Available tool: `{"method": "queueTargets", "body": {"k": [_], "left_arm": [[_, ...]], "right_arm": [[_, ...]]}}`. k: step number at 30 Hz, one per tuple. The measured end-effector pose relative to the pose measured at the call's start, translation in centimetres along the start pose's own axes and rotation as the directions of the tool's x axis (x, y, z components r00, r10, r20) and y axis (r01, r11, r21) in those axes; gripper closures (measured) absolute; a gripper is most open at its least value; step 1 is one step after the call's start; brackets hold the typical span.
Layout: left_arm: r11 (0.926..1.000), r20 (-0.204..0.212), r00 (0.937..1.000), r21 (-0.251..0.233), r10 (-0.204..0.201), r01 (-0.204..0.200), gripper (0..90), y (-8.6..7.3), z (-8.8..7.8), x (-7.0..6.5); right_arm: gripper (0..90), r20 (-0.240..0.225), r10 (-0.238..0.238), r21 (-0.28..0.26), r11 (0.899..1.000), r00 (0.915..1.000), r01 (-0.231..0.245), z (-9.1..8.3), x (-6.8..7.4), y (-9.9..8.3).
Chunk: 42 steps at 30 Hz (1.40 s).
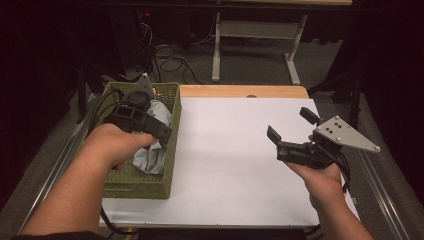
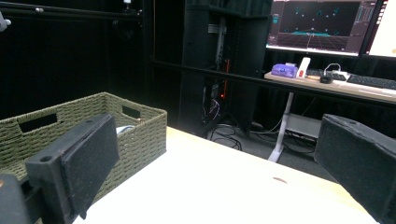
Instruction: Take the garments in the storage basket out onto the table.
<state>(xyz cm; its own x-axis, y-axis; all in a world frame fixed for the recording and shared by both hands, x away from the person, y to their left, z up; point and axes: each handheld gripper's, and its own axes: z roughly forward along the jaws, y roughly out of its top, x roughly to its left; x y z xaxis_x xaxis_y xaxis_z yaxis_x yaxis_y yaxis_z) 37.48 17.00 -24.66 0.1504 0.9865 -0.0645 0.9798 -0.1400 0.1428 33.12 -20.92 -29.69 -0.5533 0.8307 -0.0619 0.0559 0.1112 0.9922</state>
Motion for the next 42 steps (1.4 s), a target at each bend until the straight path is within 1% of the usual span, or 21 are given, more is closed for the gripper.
{"method": "queueTargets", "body": {"k": [7, 11, 15, 19, 21, 25, 32, 33, 42], "left_arm": [[1.0, -0.008, 1.0, 0.003, -0.002, 0.002, 0.6, 0.13, 0.01, -0.08], [1.0, -0.008, 1.0, 0.009, 0.002, -0.002, 0.6, 0.18, 0.01, -0.16], [1.0, -0.004, 1.0, 0.004, 0.001, -0.001, 0.6, 0.11, -0.03, -0.14], [1.0, -0.006, 1.0, 0.003, 0.0, 0.0, 0.6, 0.01, -0.18, -0.15], [1.0, -0.014, 0.9999, 0.008, -0.001, 0.001, 0.6, 0.01, -0.44, -0.01], [1.0, -0.015, 0.9999, -0.002, -0.005, 0.005, 0.6, 0.03, -0.75, 0.08], [1.0, -0.018, 0.9998, 0.007, -0.004, 0.004, 0.6, 0.07, -0.57, 0.14], [1.0, -0.018, 0.9998, 0.003, -0.009, 0.009, 0.6, 0.08, -0.57, 0.19], [0.9999, -0.015, 0.9998, 0.007, -0.009, 0.009, 0.6, 0.12, -0.52, 0.35]], "right_arm": [[0.4, 0.001, 0.001, -0.001, 1.0, 1.0, -0.001, -0.07, 0.06, -0.03], [0.4, 0.002, 0.006, 0.0, 1.0, 1.0, -0.006, -0.12, -0.01, 0.0], [0.4, 0.002, 0.007, 0.001, 1.0, 1.0, -0.007, -0.11, 0.01, -0.03], [0.4, 0.002, 0.006, 0.001, 1.0, 1.0, -0.006, -0.13, -0.01, -0.04], [0.4, 0.001, 0.01, 0.001, 1.0, 0.9999, -0.01, -0.16, -0.05, -0.01], [0.4, 0.001, 0.009, 0.004, 1.0, 1.0, -0.009, -0.15, -0.03, -0.07], [0.5, 0.001, 0.011, 0.009, 1.0, 0.9999, -0.011, -0.16, -0.04, -0.15], [0.4, 0.001, 0.009, 0.01, 1.0, 1.0, -0.009, -0.16, -0.03, -0.15], [0.4, -0.002, 0.01, 0.005, 1.0, 1.0, -0.01, -0.27, 0.01, -0.07]]}}
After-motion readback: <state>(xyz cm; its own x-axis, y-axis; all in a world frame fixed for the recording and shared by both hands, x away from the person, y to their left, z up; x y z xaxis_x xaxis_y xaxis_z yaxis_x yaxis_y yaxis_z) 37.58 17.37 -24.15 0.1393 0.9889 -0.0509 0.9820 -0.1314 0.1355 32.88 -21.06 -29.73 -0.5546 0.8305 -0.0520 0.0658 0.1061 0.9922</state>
